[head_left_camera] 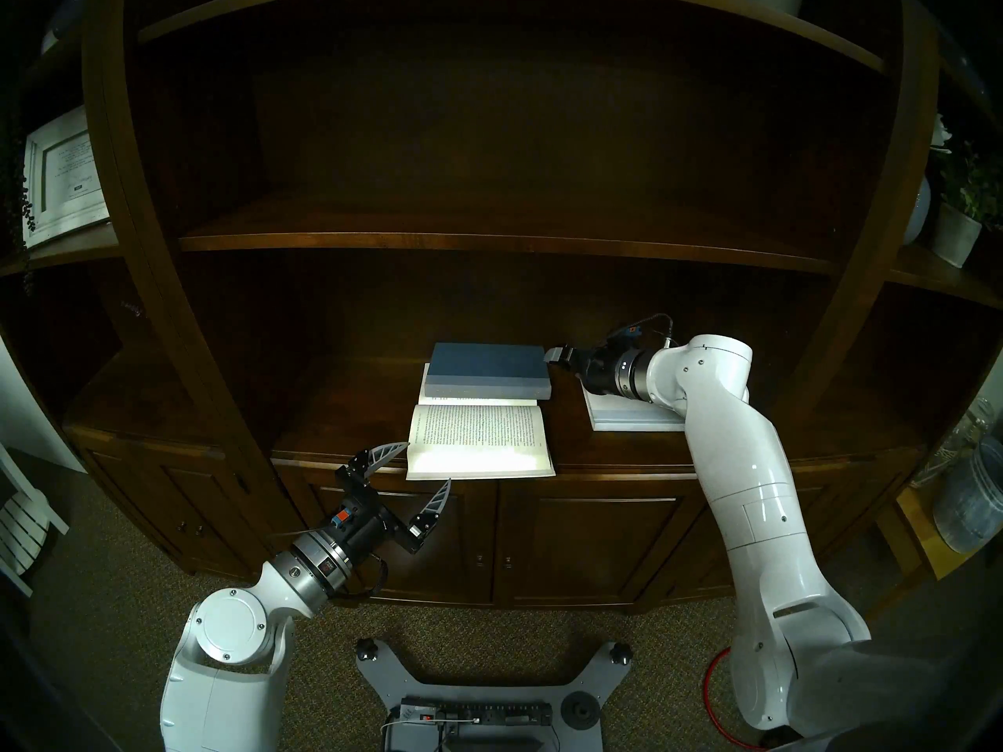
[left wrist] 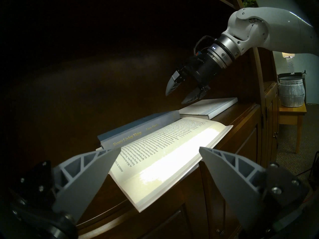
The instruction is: Close the books and align them horizontally on the shelf
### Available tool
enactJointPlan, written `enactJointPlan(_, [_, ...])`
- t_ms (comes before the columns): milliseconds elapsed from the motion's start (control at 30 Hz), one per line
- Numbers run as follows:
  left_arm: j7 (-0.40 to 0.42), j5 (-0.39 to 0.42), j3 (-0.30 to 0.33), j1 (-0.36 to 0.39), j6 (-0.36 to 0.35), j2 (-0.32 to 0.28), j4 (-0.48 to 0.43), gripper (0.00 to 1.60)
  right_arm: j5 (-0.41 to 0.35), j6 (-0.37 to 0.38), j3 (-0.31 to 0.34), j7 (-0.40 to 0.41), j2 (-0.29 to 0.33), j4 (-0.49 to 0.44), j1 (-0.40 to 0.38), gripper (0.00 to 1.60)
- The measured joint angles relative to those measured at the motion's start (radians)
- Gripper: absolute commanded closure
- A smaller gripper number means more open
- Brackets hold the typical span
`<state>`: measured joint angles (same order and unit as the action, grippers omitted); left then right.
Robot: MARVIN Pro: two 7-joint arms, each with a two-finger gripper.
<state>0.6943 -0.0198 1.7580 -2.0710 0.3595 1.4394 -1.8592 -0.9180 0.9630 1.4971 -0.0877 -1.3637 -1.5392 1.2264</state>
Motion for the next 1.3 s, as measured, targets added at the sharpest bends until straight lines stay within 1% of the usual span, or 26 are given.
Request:
enactJointPlan(300, [0.001,0.0,0.0,0.0,0.0,0.0,-0.002,0.0,-0.093,0.0,-0.07,0.002,0.067,-0.095,0.069,0.0])
enactJointPlan(400, [0.001,0.0,0.001,0.0,0.0,0.0,-0.003,0.0,-0.136,0.0,-0.1,-0.038,0.088,-0.11,0.076,0.0])
enactJointPlan(567, [0.002,0.0,0.001,0.0,0.0,0.001,-0.004,0.0,-0.182,0.0,-0.131,-0.111,0.108,-0.112,0.072,0.0])
enactJointPlan(600, [0.002,0.0,0.001,0.0,0.0,0.001,-0.004,0.0,-0.2,0.0,-0.14,-0.137,0.113,-0.109,0.069,0.0])
enactJointPlan(733, [0.002,0.0,0.001,0.0,0.0,0.001,-0.004,0.0,-0.254,0.0,-0.161,-0.196,0.127,-0.098,0.058,0.0])
enactJointPlan(900, [0.002,0.0,0.001,0.0,0.0,0.001,-0.005,0.0,-0.317,-0.001,-0.186,-0.246,0.14,-0.074,0.038,0.0])
enactJointPlan(1100, [0.003,0.0,0.001,0.0,0.0,0.001,-0.005,0.0,-0.38,-0.001,-0.211,-0.288,0.148,-0.03,0.007,0.0])
enactJointPlan(1300, [0.003,0.0,0.002,0.0,0.0,0.001,-0.005,0.0,-0.409,-0.001,-0.22,-0.306,0.149,0.022,-0.023,0.0])
